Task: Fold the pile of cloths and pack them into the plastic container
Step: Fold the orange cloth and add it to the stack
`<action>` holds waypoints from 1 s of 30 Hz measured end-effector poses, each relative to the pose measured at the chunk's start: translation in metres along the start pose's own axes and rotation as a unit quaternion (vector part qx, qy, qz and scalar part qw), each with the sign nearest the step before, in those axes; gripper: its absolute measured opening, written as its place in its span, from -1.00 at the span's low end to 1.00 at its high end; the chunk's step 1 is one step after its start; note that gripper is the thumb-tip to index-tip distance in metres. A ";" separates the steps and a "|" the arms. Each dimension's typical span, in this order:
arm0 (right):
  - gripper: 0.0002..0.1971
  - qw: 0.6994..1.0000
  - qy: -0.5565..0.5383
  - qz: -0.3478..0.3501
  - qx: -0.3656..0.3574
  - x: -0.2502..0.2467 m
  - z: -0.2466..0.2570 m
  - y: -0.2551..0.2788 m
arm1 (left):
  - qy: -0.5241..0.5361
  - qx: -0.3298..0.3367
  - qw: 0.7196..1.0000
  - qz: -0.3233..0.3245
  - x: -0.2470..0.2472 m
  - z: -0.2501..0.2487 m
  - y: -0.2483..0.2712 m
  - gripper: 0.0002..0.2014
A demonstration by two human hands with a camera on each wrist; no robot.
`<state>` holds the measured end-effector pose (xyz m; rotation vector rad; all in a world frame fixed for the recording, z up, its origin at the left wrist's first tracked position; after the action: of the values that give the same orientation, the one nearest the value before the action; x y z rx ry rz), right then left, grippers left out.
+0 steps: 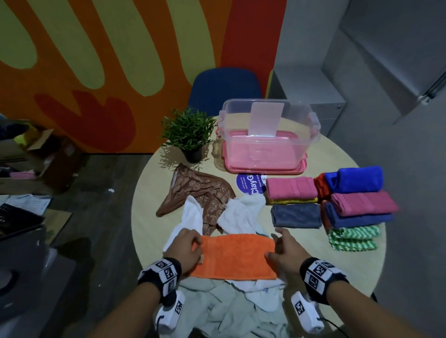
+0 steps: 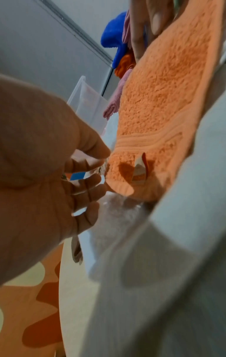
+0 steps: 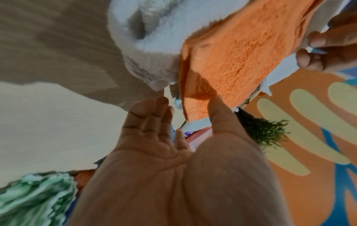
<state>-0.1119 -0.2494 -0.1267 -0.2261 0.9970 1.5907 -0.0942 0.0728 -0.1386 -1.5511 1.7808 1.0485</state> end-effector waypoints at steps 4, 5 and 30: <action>-0.85 0.998 -0.041 -0.048 0.012 0.001 0.002 -0.004 | -0.055 0.054 0.996 0.034 0.005 -0.011 -0.013 -0.57; -0.90 0.997 -0.060 -0.056 0.004 -0.001 0.004 -0.003 | -0.087 0.061 0.993 0.059 0.006 -0.014 -0.016 -0.49; -0.33 0.846 -0.509 0.118 -0.108 -0.039 0.101 0.008 | 0.270 0.087 0.959 0.018 -0.041 -0.145 -0.015 -0.49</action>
<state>-0.0700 -0.2068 -0.0357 0.5798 0.0026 1.7048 -0.0602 -0.0267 -0.0293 -1.8112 2.1935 0.4824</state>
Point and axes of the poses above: each hand's wrist, its own y-axis away from the middle knuckle, its own x-axis out of the palm, z = x × y, the point moved 1 cm from there along -y, towards the middle knuckle, and after that the axes turned 8 degrees about -z, right-handed, at the moved point
